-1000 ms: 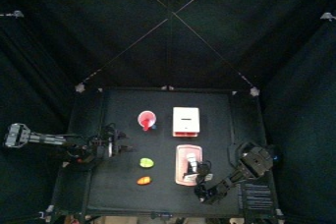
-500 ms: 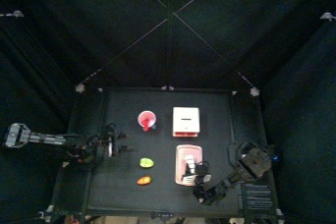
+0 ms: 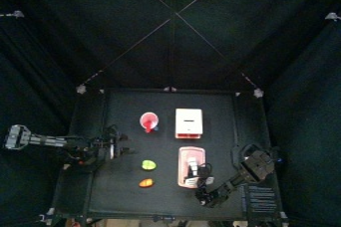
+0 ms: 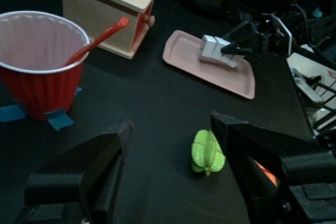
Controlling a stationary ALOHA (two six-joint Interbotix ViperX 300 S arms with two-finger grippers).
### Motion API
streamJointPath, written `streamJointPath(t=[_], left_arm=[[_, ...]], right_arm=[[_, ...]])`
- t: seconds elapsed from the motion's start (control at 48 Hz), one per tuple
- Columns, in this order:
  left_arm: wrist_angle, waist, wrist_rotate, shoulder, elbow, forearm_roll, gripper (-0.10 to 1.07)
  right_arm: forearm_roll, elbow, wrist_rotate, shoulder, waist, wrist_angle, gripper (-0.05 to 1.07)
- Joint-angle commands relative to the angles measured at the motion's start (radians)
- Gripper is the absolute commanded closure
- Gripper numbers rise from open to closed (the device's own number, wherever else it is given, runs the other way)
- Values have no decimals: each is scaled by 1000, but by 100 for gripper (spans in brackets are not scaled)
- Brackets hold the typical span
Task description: Place sushi roll on plate to cut
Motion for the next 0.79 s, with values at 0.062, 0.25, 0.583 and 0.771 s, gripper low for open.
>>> streamJointPath(t=[0.062, 0.25, 0.583, 0.771], left_arm=[[-3, 2, 0, 2, -12, 0, 0], [-3, 2, 0, 2, -11, 2, 0], [-3, 2, 0, 2, -12, 0, 0], [-3, 2, 0, 2, -11, 0, 0]], right_arm=[[34, -14, 9, -26, -6, 3, 23], [57, -11, 12, -20, -6, 3, 24], [64, -3, 8, -20, -29, -32, 24], [58, 3, -17, -29, -34, -48, 24]])
